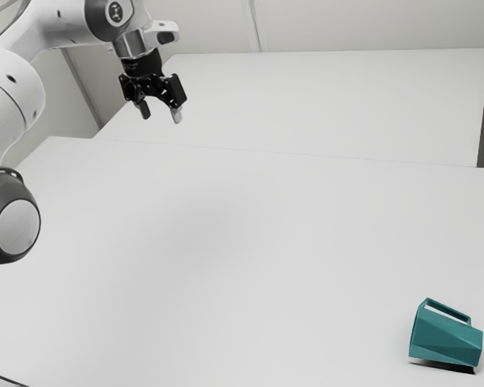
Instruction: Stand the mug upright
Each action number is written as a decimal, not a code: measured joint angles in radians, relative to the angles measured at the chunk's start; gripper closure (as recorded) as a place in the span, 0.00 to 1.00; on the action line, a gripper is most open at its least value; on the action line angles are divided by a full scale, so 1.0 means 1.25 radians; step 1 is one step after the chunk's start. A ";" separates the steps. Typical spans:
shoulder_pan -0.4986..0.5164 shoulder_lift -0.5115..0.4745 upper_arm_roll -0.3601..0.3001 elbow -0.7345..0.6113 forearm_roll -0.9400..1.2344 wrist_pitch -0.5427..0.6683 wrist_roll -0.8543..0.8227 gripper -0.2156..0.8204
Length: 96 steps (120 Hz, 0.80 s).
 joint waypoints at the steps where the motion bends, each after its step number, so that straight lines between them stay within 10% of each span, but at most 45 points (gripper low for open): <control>1: 0.000 0.000 0.001 0.000 0.000 0.000 -0.001 0.21; 25: -0.009 -0.039 0.005 -0.044 0.005 0.001 -0.010 0.21; 63: -0.125 -0.389 -0.024 -0.599 -0.104 0.216 -0.056 0.21; 96: -0.246 -0.420 -0.037 -0.800 -0.367 0.364 -0.059 0.21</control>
